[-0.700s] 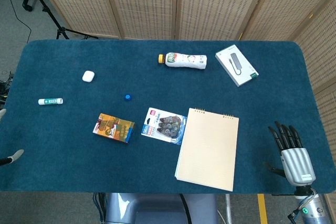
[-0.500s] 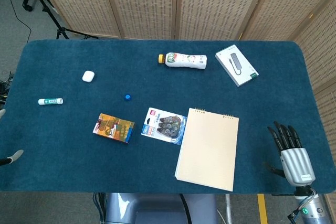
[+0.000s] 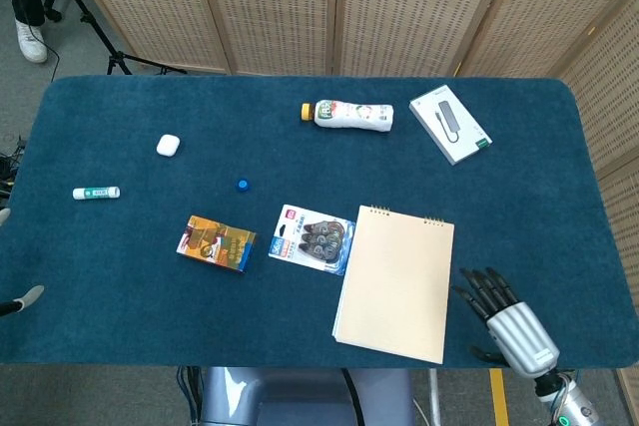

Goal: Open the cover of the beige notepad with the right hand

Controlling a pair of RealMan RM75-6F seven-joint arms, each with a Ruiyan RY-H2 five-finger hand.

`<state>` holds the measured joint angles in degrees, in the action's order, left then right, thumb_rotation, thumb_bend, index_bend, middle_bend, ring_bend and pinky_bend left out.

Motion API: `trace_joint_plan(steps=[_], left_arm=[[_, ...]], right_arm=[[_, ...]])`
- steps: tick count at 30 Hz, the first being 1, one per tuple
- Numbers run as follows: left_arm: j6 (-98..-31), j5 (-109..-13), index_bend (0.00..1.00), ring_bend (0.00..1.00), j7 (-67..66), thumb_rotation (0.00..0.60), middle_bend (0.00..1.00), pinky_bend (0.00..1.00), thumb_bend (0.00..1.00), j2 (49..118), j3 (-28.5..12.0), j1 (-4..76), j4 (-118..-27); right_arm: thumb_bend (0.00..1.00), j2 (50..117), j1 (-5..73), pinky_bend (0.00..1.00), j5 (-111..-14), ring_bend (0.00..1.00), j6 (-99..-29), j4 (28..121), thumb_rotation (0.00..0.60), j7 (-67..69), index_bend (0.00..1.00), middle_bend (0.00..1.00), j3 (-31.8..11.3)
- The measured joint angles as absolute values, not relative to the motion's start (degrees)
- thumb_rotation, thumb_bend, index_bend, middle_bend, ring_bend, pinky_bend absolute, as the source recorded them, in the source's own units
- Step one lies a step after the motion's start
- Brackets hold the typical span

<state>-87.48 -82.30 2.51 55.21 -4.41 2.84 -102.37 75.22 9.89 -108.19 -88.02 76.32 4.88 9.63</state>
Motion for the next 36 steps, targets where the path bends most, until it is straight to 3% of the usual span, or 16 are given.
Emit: trace_joint_plan(steps=[3,6,11,36], left_arm=[[-87.5,-82.5,0.00,0.00,2.5,0.600,0.00,0.00,0.00,55.2,-4.3,2.8,-102.4],[-87.5,-82.7,0.00,0.00,2.6,0.600,0.00,0.00,0.00,55.2,-4.2,2.7,-102.3],[-87.4,-82.8,0.00,0.00,2.5,0.600,0.00,0.00,0.00,55.3,-4.1,2.7,-102.2],[-86.9,-82.5,0.00,0.00,1.3,0.600,0.00,0.00,0.00,55.8,-4.1,3.0,-102.4]], right_arm=[[0.17,77.3,9.9,0.00,-109.5,0.00,-87.3,74.0,0.600,3.3,0.18,0.00,10.6],[0.21,78.5,9.7,0.00,-110.0,0.00,-87.5,72.9,0.600,2.3,0.26,0.00,10.8],[0.20,79.7,9.4,0.00,-110.5,0.00,-87.8,71.7,0.600,1.9,0.35,0.00,11.1],[0.19,84.6,8.7,0.00,-112.4,0.00,-87.4,65.7,0.600,-2.6,0.35,0.00,12.4]])
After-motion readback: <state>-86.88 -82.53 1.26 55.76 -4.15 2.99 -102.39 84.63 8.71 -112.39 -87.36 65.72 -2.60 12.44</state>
